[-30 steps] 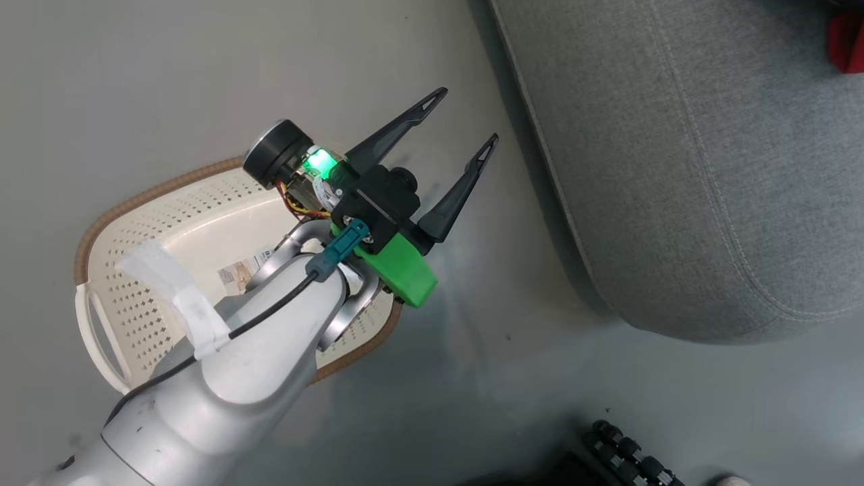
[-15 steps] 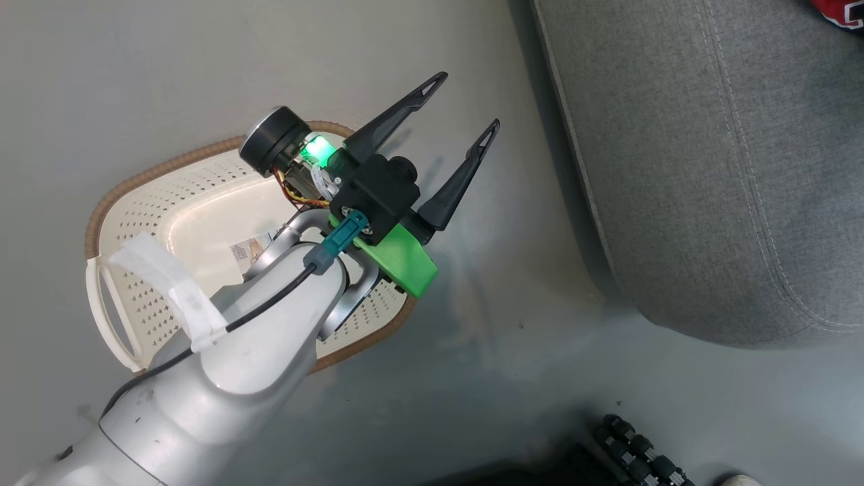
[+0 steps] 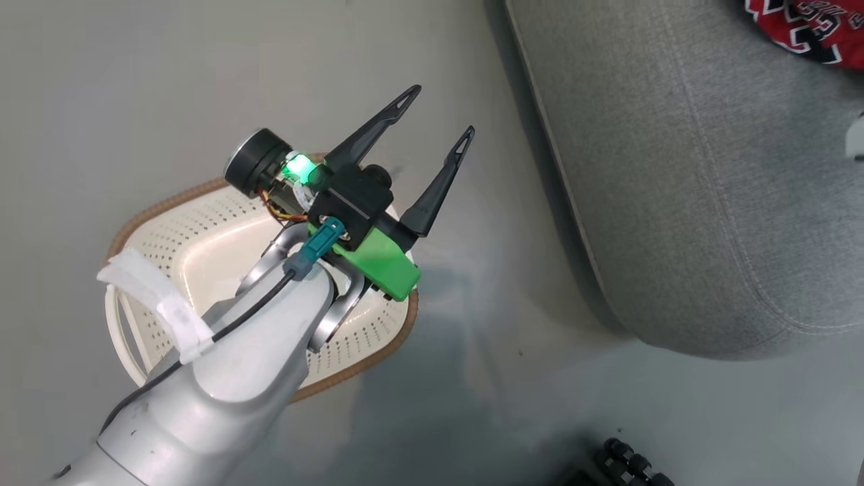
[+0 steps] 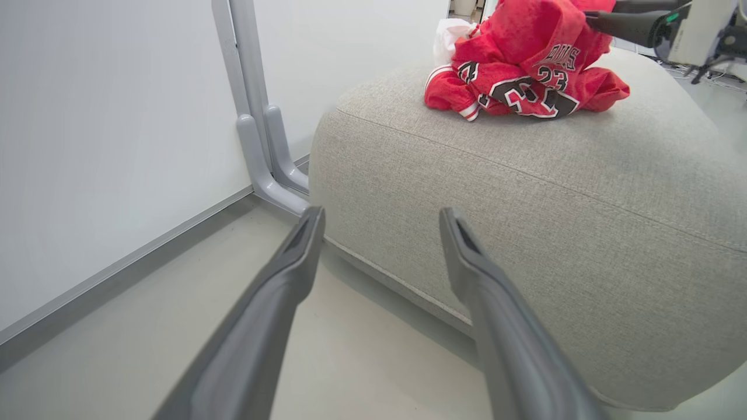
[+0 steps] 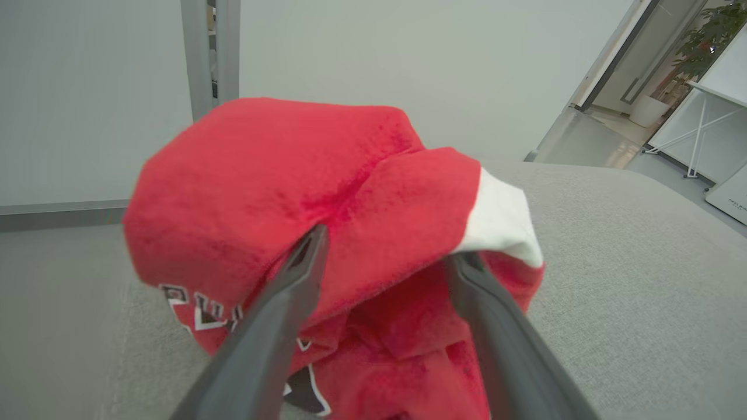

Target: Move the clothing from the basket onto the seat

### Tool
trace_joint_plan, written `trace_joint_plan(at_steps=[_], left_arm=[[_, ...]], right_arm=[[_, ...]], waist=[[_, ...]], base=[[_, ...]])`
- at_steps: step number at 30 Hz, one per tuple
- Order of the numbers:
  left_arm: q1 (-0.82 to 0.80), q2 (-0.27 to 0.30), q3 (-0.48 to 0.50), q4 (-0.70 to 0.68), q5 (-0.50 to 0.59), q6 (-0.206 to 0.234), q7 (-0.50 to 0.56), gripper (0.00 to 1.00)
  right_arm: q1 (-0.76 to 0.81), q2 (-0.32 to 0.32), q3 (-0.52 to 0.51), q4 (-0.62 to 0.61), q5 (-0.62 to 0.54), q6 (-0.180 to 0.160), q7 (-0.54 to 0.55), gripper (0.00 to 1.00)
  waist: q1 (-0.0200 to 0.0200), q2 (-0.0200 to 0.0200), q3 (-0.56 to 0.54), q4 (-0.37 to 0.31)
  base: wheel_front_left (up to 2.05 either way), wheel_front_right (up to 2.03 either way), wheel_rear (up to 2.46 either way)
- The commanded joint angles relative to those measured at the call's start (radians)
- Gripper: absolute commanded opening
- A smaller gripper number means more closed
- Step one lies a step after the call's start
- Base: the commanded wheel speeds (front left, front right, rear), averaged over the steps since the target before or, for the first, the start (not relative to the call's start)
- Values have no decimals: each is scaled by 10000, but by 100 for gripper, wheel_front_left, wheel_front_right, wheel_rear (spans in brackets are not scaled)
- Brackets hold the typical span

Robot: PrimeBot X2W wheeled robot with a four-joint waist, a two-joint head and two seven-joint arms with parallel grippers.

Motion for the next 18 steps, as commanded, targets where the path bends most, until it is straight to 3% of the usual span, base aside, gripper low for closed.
trace_joint_plan(at_steps=[1,10,18], left_arm=[[220,65,82,57,-78,66,-90,100],[1098,46,608,103,-408,288,-163,100],[2110,53,1715,-364,-417,509,-161,100]], right_arm=[[389,47,25,-203,32,-14,-30,100],[2261,236,174,-1283,299,-14,-28,100],[3448,559,695,-2555,462,-14,-28,100]], waist=[[-1,74,-588,-120],[-1,74,-1895,-142],[-1,74,-2781,247]], base=[[0,0,0],[0,0,0],[0,0,0]])
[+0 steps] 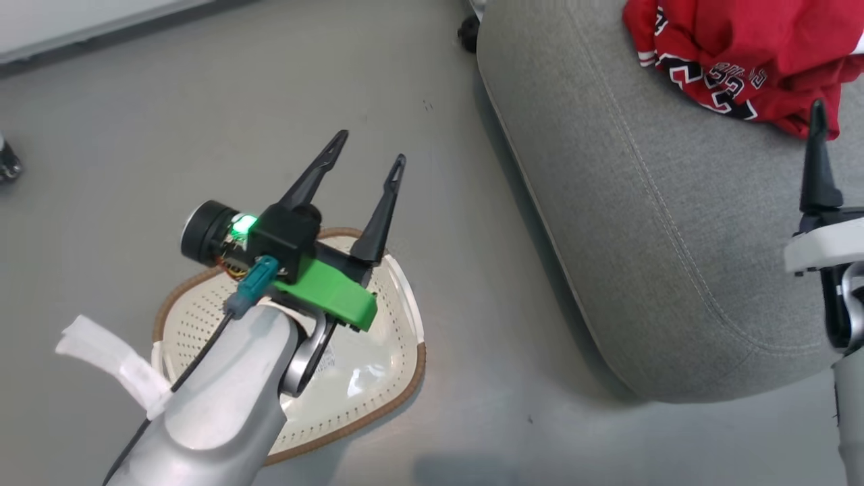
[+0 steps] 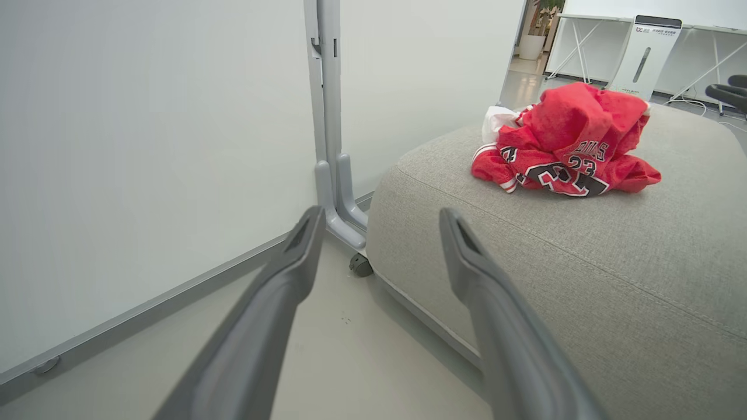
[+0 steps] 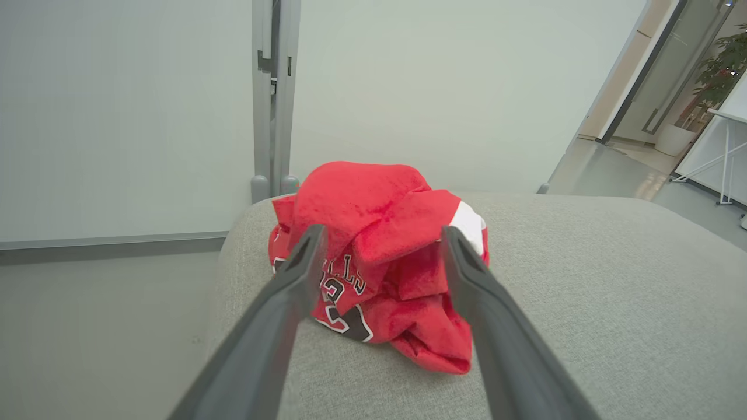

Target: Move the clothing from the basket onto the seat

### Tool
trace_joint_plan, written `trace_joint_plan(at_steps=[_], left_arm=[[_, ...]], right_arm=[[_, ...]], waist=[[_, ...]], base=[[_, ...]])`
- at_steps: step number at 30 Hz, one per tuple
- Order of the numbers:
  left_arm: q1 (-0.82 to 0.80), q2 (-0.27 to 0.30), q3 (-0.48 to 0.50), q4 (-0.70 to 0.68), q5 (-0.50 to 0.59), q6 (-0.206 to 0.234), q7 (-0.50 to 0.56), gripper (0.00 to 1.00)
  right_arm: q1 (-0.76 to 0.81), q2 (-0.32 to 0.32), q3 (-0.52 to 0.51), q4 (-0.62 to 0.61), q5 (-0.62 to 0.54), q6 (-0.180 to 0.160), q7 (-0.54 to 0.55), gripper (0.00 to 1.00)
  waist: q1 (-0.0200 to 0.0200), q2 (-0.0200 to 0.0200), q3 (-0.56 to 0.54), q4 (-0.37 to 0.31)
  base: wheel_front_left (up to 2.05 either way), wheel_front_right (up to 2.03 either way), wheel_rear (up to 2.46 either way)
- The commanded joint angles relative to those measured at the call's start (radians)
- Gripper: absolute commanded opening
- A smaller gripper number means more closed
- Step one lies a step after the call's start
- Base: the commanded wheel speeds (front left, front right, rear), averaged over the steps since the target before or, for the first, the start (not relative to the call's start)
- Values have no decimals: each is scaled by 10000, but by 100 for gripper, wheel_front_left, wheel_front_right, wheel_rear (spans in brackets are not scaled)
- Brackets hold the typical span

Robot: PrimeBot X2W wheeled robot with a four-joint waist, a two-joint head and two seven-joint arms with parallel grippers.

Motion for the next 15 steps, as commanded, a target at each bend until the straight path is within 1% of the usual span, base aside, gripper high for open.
trace_joint_plan(at_steps=[1,5,10,15], left_arm=[[286,49,204,-68,39,60,-27,100],[767,25,945,-291,122,86,-16,100],[1331,-65,1886,-566,298,83,-17,100],[1905,-198,2830,-717,575,-48,-15,100]], right_arm=[[247,62,107,-174,55,-14,-28,100],[543,307,453,-587,106,-14,-28,100],[816,541,818,-772,128,-14,-30,100],[924,795,1112,-734,150,-14,-28,100]], waist=[[0,74,-516,343],[0,74,-834,709],[0,74,-1196,1211],[0,74,-1495,1678]], base=[[0,0,0],[0,0,0],[0,0,0],[0,0,0]])
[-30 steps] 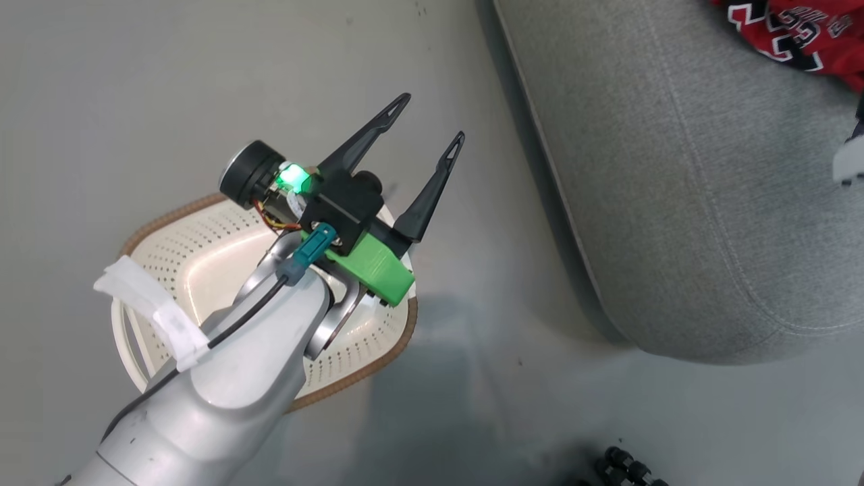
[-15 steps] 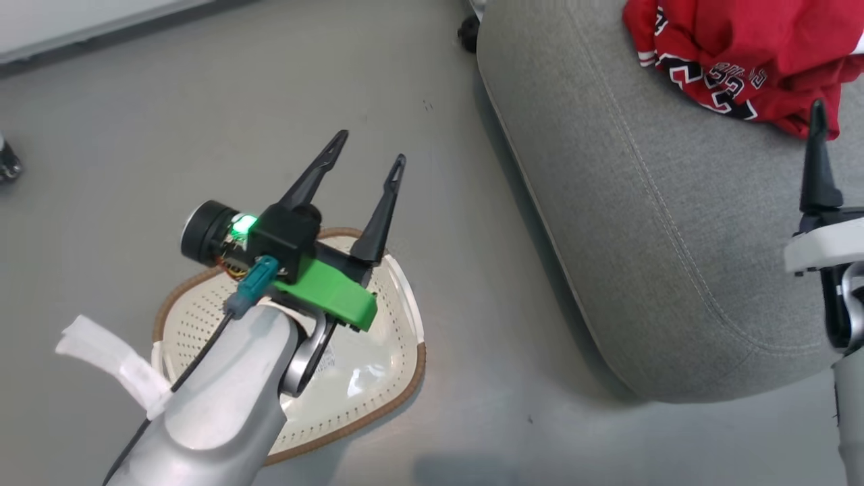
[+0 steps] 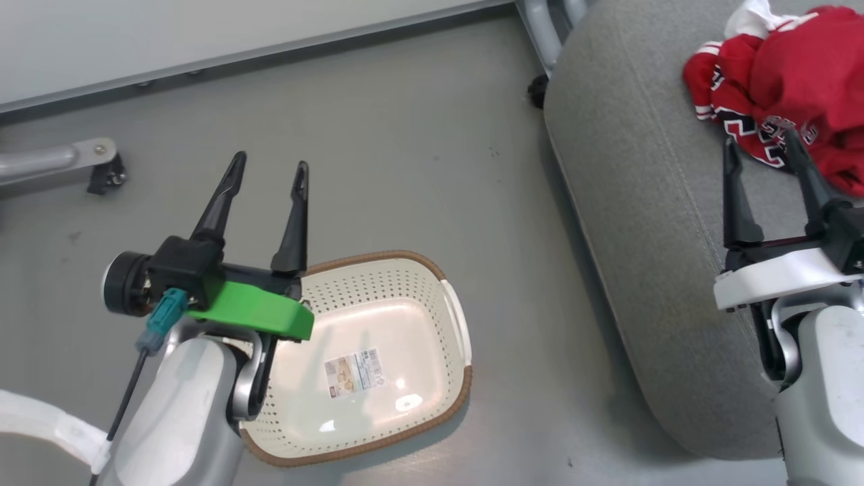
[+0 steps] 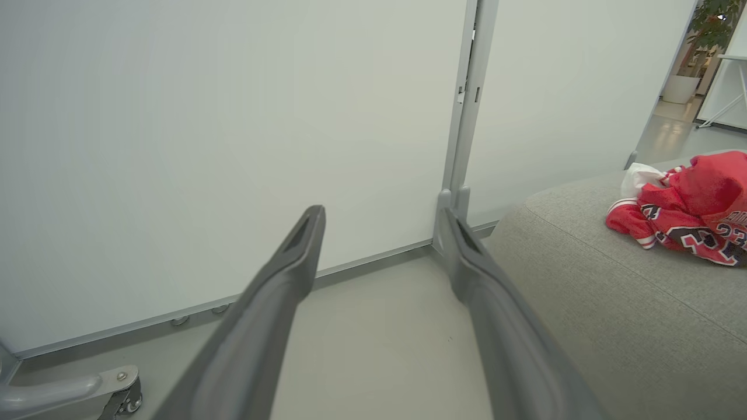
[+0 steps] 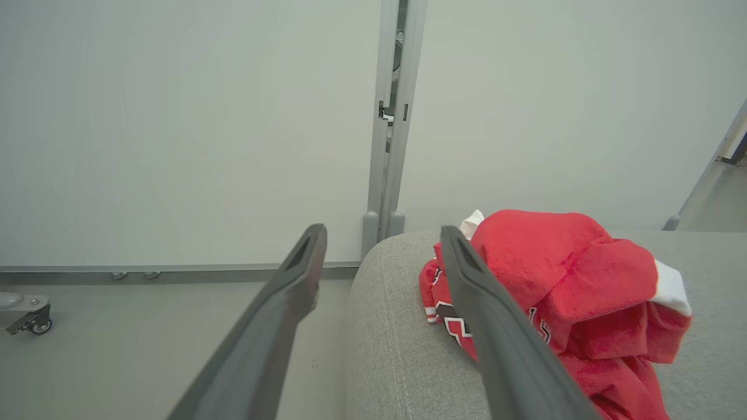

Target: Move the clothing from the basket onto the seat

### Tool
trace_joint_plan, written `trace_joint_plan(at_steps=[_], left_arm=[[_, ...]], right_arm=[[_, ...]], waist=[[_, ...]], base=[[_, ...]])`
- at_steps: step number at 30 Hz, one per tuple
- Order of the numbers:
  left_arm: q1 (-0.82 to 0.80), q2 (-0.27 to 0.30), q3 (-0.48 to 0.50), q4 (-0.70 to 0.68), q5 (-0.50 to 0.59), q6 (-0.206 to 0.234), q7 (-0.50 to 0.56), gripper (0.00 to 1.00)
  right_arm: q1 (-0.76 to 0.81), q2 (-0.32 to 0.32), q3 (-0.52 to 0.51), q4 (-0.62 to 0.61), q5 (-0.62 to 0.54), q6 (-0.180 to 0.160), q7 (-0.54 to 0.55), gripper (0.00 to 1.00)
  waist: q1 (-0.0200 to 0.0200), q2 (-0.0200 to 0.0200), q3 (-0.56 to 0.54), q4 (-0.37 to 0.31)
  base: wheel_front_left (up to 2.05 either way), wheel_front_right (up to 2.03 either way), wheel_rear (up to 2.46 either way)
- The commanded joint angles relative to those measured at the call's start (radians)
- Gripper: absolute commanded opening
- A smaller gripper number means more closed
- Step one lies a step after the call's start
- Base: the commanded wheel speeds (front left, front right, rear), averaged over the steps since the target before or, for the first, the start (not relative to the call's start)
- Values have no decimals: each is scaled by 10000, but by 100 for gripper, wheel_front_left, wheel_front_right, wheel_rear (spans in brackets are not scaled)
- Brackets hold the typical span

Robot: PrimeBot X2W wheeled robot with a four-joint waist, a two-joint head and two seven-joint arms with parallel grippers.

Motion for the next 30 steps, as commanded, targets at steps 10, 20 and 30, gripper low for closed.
trace_joint_plan(at_steps=[10,20,30], left_arm=[[1247,-474,1832,-186,568,-317,-1,100],[2330,-967,2991,-409,1096,-699,-1,100],[3217,-1373,3438,-529,1415,-963,-1,100]], right_arm=[[579,465,808,-39,-61,-14,-26,100],[1577,750,1055,-337,-88,-14,-26,100],[2792,910,861,-678,64,-14,-26,100]], waist=[[1,74,-1014,1028],[1,74,-1581,1387],[1,74,-2052,1503]], base=[[0,0,0],[0,0,0],[0,0,0]])
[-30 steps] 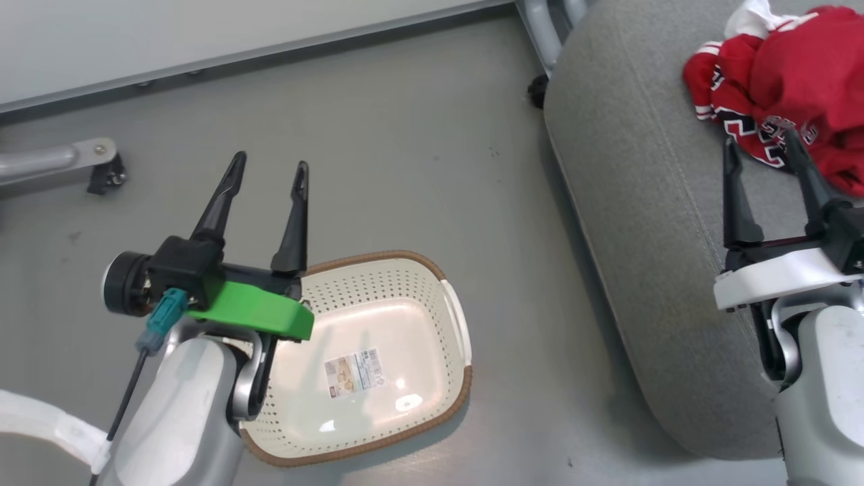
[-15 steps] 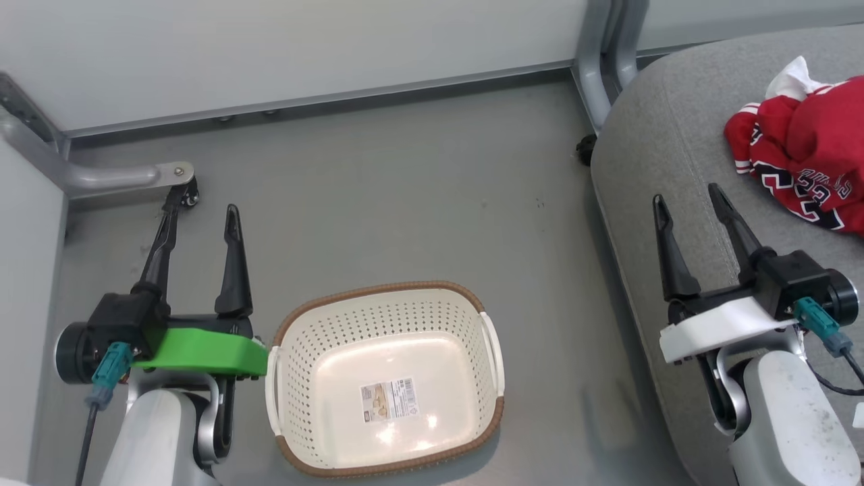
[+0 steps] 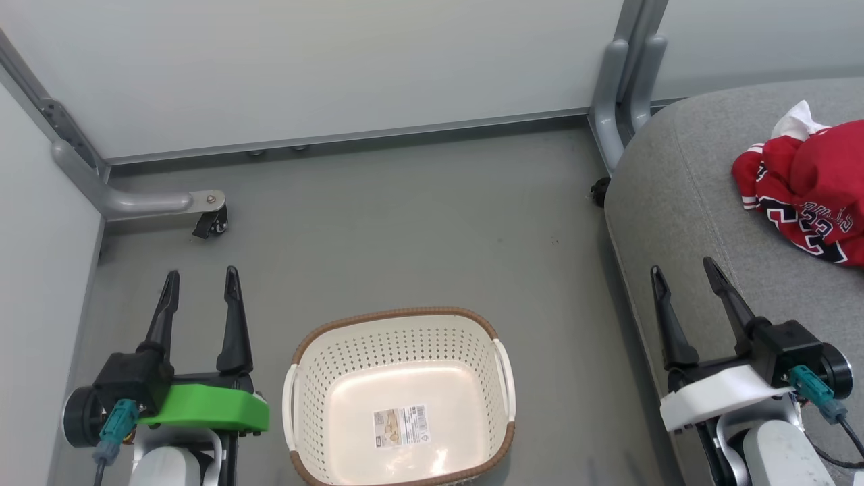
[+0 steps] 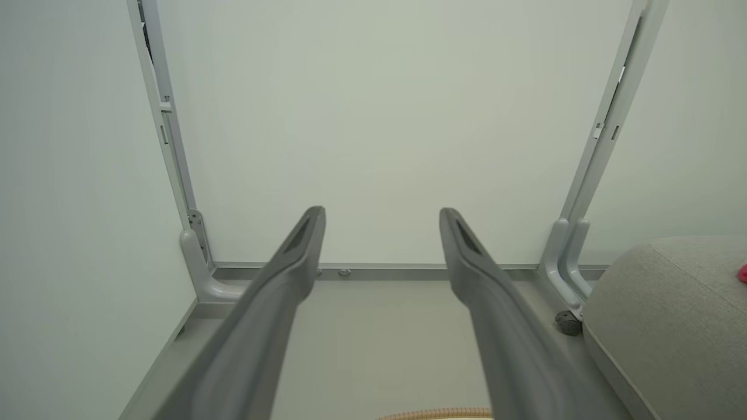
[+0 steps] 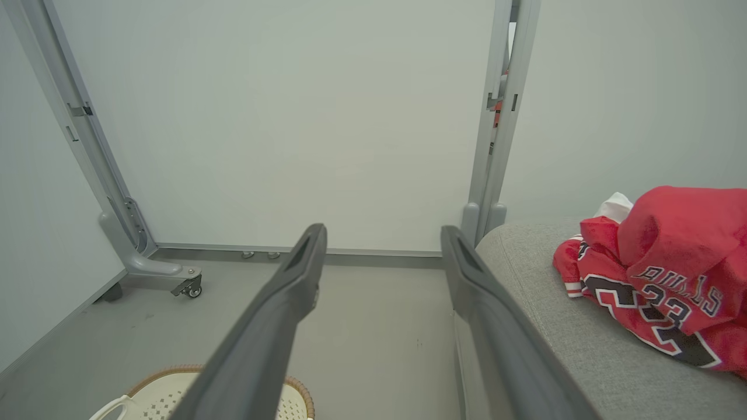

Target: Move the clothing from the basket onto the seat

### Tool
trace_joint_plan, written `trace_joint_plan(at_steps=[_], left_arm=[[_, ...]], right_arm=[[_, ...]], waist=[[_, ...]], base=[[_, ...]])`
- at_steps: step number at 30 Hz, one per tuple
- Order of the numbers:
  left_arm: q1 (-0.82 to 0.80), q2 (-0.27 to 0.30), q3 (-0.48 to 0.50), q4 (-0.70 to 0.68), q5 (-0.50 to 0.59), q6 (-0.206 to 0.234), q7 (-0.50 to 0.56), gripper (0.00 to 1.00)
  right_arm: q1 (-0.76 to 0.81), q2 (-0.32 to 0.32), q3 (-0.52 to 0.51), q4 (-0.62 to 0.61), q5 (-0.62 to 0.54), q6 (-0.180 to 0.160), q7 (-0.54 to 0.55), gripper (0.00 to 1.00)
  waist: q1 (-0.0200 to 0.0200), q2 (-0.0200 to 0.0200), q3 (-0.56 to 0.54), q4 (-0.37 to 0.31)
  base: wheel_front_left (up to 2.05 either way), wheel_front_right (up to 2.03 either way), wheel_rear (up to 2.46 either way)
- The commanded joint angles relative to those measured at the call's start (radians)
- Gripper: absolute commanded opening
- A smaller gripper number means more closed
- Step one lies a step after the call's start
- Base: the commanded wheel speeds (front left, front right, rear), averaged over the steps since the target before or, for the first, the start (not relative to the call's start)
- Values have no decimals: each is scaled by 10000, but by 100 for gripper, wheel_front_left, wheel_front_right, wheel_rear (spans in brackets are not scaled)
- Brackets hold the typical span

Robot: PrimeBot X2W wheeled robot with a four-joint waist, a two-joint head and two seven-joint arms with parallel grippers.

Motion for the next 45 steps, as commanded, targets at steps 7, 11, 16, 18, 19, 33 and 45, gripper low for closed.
trace_joint_plan(at_steps=[7,11,16,18,19,33,45], left_arm=[[382,-169,35,45,228,-222,-1,100],[435,-207,82,93,227,-271,-3,100],[463,-239,153,166,237,-318,-1,100],[452,-251,177,198,260,-333,-1,100],[445,-255,187,211,262,-341,-3,100],[337,-284,286,317,374,-431,-1,100],[316,-316,345,645,343,-420,34,0]], right_arm=[[710,5,-26,-192,95,-14,-26,100],[871,7,64,-329,156,-14,-26,100],[927,4,112,-412,206,-14,-26,100],[949,4,130,-418,216,-14,-26,100],[955,5,132,-420,220,-14,-26,100],[878,6,143,-405,221,-14,-26,100],[916,80,170,-99,271,0,24,0]], waist=[[1,74,-266,25],[1,74,-356,24],[1,74,-415,47],[1,74,-427,65],[1,74,-429,74],[1,74,-364,115],[1,0,-370,107]], base=[[0,0,0],[0,0,0],[0,0,0],[0,0,0],[0,0,0],[0,0,0],[0,0,0]])
